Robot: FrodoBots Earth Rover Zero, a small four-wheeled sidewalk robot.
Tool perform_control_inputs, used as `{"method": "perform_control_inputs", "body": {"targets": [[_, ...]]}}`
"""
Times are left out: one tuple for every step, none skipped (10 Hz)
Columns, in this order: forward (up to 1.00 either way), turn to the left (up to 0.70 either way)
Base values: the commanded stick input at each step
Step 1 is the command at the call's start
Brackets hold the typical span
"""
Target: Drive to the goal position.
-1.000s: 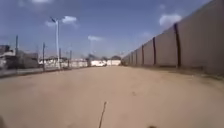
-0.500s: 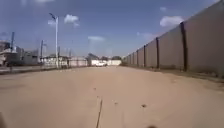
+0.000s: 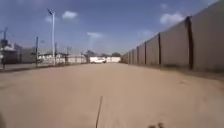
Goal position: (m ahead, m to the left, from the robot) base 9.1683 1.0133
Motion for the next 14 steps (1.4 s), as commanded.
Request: {"method": "perform_control_inputs", "body": {"targets": [[1.0, 0.0], [1.0, 0.0], [1.0, 0.0], [1.0, 0.0], [1.0, 0.0], [1.0, 0.0], [1.0, 0.0], [1.0, 0.0], [1.0, 0.0], [1.0, 0.0], [1.0, 0.0], [1.0, 0.0], [1.0, 0.0], [1.0, 0.0]]}}
